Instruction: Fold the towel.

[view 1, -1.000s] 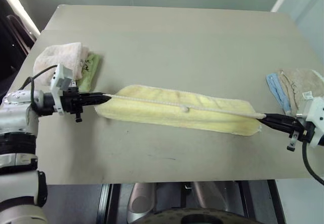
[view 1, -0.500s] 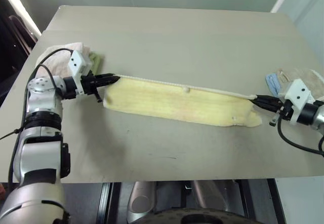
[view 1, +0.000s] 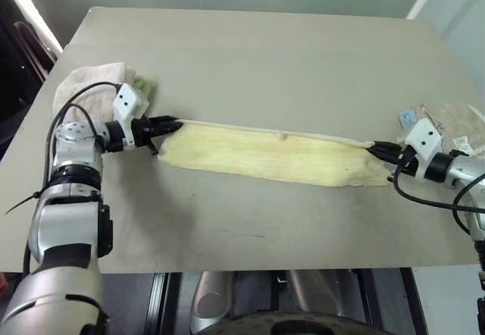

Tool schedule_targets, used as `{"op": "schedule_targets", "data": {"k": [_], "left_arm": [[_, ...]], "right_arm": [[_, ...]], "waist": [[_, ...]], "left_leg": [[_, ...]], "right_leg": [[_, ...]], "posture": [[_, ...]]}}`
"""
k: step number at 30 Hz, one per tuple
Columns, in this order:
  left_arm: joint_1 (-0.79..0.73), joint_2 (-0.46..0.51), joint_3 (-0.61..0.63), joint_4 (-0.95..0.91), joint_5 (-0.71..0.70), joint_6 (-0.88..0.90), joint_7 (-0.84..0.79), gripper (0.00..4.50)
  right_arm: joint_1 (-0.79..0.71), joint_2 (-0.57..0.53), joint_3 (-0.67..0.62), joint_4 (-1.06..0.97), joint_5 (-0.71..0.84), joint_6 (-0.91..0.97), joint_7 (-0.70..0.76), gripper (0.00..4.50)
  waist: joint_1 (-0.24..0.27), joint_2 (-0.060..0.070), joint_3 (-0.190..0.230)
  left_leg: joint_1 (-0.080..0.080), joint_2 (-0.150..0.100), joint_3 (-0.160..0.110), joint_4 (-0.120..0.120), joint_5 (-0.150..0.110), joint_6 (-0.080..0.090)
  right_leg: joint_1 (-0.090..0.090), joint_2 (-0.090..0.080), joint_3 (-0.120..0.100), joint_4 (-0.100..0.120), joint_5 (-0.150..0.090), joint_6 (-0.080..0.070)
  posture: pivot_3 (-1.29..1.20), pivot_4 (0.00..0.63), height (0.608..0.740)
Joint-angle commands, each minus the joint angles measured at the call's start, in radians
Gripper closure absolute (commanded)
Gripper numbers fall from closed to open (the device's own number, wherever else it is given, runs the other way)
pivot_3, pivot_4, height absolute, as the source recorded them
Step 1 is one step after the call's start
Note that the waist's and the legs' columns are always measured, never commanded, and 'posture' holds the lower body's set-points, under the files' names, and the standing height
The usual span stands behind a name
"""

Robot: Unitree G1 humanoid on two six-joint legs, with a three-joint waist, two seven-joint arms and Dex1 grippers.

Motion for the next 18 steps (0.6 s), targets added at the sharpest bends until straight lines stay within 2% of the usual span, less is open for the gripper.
{"op": "schedule_targets", "data": {"k": [1,7,10,14,18], "left_arm": [[-0.031,0.014,0.019,-0.002,0.008,0.001,0.021,2.31],[-0.021,0.012,0.041,-0.016,-0.008,-0.026,0.033,0.10],[-0.014,0.009,0.053,-0.026,-0.015,-0.046,0.031,0.00],[-0.017,-0.010,0.090,-0.053,-0.048,-0.078,0.034,0.00],[-0.029,-0.058,0.138,-0.132,-0.124,-0.057,-0.012,0.00]], "right_arm": [[-0.025,-0.001,-0.047,-0.015,0.022,0.017,-0.009,3.10],[-0.025,0.006,-0.084,-0.041,0.050,0.037,-0.015,1.02],[-0.032,0.019,-0.116,-0.080,0.101,0.080,-0.012,0.02],[0.000,0.013,-0.170,-0.170,0.193,0.187,-0.006,0.02],[0.038,0.003,-0.276,-0.223,0.349,0.483,-0.080,0.02]], "waist": [[0.000,0.000,0.000],[0.000,0.000,0.000],[0.000,0.000,0.000],[0.002,0.000,0.000],[0.010,0.000,0.000]], "left_leg": [[0.000,0.000,0.000,0.000,0.000,0.000],[0.000,0.000,0.000,0.000,0.000,0.000],[0.000,0.000,0.000,0.000,0.000,0.000],[0.000,0.000,0.001,0.000,0.000,0.000],[-0.001,-0.001,0.001,0.001,0.001,0.001]], "right_leg": [[0.000,0.000,0.000,0.000,0.000,-0.001],[0.000,0.000,0.000,0.000,-0.001,-0.003],[0.000,0.000,0.000,0.000,-0.003,-0.005],[0.000,0.000,0.000,0.000,-0.004,-0.008],[0.001,0.000,0.000,0.000,-0.005,-0.006]], "posture": [[0.00,0.150,0.697],[0.00,0.150,0.697],[0.00,0.150,0.697],[0.00,0.150,0.697],[0.00,0.150,0.697]]}}
